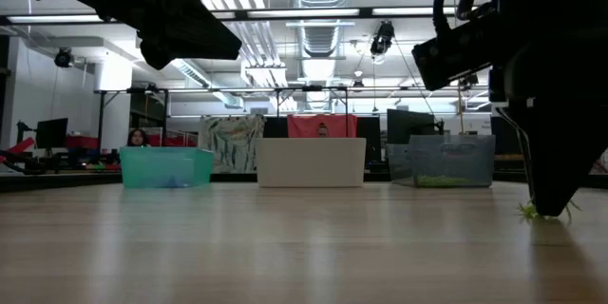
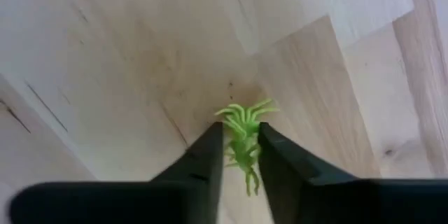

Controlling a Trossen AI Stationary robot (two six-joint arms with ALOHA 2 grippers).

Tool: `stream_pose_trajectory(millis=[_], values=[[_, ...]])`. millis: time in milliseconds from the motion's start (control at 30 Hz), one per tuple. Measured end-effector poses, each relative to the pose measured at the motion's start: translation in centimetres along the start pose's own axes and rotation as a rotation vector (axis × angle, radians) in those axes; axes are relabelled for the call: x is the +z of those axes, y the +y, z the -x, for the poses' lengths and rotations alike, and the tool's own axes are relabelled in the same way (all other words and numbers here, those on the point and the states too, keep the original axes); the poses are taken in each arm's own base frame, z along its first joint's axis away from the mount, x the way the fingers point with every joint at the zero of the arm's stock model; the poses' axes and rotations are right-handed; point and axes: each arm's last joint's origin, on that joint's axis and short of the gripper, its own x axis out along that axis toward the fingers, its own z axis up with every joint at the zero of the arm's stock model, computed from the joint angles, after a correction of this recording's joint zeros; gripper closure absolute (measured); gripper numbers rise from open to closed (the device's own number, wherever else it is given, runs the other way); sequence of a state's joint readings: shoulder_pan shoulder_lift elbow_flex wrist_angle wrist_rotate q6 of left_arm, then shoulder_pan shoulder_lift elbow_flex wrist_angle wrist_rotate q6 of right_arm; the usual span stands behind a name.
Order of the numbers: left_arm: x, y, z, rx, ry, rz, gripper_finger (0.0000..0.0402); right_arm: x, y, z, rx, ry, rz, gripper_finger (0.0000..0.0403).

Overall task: Sort Halloween decoration
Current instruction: Put the green spider toy into the black bin

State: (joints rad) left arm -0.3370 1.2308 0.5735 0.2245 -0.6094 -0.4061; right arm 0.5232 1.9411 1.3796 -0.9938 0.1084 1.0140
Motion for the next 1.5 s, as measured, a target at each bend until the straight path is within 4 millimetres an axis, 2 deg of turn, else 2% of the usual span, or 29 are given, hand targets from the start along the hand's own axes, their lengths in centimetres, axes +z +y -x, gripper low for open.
stream_pose_trajectory(millis=[67,133,367,767,933,1133,1333,1500], values=[[0.0,0.0,0.0,0.0,0.0,0.0,0.0309,0.0,0.0,0.0,0.0,0.001,0.009,0.0368],[0.0,0.0,0.0,0.0,0.001,0.0,0.0309,0.0,0.0,0.0,0.0,0.001,0.02,0.0386],[0.0,0.0,0.0,0.0,0.001,0.0,0.0309,-0.2,-0.5,0.9,-0.004,0.008,0.046,0.0389],[0.0,0.0,0.0,-0.001,-0.002,0.002,0.0309,-0.5,-1.9,5.5,0.114,-0.073,0.08,0.039],[0.1,-0.1,0.0,-0.007,-0.008,0.005,0.0309,0.1,-1.7,7.7,0.249,-0.222,0.134,0.039],[0.0,-0.5,0.3,-0.03,-0.009,0.003,0.0309,1.3,-0.3,9.8,0.427,-0.464,0.268,0.039],[-0.4,-1.7,0.6,-0.224,0.048,-0.044,0.0309,2.0,0.7,10.4,0.516,-0.635,0.371,0.039],[-1.0,-4.4,0.6,-0.496,-0.014,-0.166,0.0309,2.6,1.0,10.4,0.52,-0.78,0.407,0.039]])
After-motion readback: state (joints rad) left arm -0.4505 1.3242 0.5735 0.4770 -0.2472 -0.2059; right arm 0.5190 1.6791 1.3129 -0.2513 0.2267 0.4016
